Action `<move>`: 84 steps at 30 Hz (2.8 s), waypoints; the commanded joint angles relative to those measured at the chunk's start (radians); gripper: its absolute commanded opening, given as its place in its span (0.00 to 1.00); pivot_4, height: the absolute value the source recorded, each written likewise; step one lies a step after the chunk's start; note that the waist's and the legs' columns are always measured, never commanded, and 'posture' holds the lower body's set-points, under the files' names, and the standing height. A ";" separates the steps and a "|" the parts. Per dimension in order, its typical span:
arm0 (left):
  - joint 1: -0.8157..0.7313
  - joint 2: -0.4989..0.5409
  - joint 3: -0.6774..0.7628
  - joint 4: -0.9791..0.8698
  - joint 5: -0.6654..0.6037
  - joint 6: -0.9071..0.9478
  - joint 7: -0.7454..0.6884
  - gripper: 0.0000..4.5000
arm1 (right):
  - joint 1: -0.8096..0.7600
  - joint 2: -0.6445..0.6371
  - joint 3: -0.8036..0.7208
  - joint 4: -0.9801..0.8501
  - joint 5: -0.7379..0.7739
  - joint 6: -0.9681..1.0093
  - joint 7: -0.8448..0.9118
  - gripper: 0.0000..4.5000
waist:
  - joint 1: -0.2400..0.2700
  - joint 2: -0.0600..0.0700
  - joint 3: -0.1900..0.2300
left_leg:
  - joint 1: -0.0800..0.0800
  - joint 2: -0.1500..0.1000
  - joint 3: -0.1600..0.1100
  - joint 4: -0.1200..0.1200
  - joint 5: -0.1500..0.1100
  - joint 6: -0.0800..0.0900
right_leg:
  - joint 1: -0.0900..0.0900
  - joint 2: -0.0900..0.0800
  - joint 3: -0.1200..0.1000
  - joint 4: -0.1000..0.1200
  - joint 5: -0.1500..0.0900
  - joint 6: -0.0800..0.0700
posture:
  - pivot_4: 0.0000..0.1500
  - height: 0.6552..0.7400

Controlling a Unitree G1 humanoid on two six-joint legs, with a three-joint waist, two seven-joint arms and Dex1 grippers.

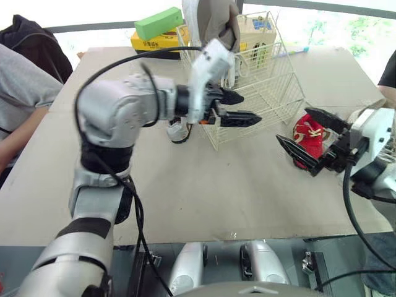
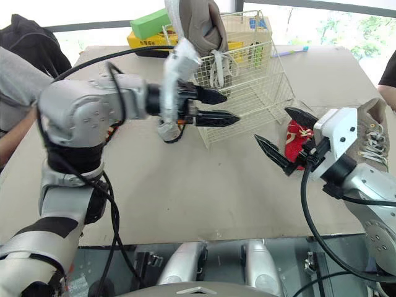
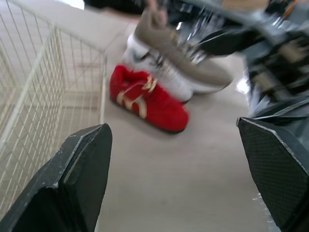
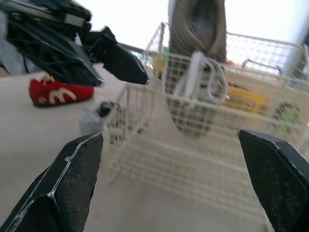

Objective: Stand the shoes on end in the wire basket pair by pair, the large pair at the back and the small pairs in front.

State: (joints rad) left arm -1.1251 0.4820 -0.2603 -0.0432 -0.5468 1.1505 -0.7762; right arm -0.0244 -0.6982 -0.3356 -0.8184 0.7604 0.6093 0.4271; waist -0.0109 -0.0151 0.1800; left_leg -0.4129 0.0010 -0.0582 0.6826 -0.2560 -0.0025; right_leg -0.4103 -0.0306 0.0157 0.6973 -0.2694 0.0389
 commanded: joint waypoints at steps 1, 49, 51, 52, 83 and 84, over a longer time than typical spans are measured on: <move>-0.077 -0.116 -0.144 0.249 0.179 -0.180 0.033 0.99 | 0.028 -0.013 -0.078 -0.100 0.041 0.006 -0.042 0.97 | -0.003 0.000 0.000 | 0.000 0.000 0.001 0.000 0.000 0.000 | 0.000 0.000 0.001 0.000 0.000 0.000 | 1.00 1.00; 0.231 -0.160 0.330 -0.107 0.031 -0.306 -0.262 0.81 | -0.041 -0.417 -0.314 0.210 0.366 0.410 -0.357 0.97 | -0.009 0.002 -0.001 | 0.000 0.004 0.001 0.000 -0.002 0.003 | 0.000 -0.001 0.005 -0.002 0.000 0.000 | 1.00 1.00; 0.297 -0.156 0.324 -0.188 -0.047 -0.255 -0.260 0.81 | -0.021 -0.471 -0.337 0.278 0.310 0.454 -0.306 0.97 | -0.005 0.001 0.000 | 0.000 0.005 0.002 0.000 -0.002 0.003 | -0.001 0.000 0.007 -0.001 0.000 0.000 | 1.00 1.00; 0.340 -0.147 0.316 -0.228 -0.071 -0.240 -0.258 0.81 | -0.011 -0.521 -0.320 0.334 0.265 0.485 -0.279 0.97 | -0.002 0.001 0.000 | -0.001 0.005 0.002 0.000 -0.002 0.003 | -0.001 0.000 0.006 -0.001 0.000 0.000 | 1.00 1.00; 0.650 0.019 0.149 -0.427 -0.128 -0.510 -0.292 0.83 | -1.056 -0.283 0.508 1.935 -0.663 0.242 0.411 0.22 | -0.032 0.001 -0.001 | 0.013 0.006 0.025 -0.005 -0.003 0.005 | 0.003 0.003 0.018 -0.002 0.000 0.000 | 1.00 1.00; 0.651 0.024 0.145 -0.422 -0.126 -0.515 -0.294 0.83 | -1.050 -0.286 0.497 1.934 -0.669 0.235 0.410 0.16 | -0.033 0.001 -0.001 | 0.013 0.006 0.025 -0.005 -0.003 0.005 | 0.003 0.003 0.019 -0.002 0.000 0.000 | 1.00 1.00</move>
State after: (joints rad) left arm -0.4690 0.4946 -0.1131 -0.4592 -0.6807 0.6626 -1.0587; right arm -1.0799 -0.9940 0.1821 1.1119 0.0995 0.8550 0.8330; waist -0.0436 -0.0142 0.1794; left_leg -0.3986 0.0073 -0.0322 0.6764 -0.2592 0.0027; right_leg -0.4067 -0.0271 0.0358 0.6948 -0.2692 0.0391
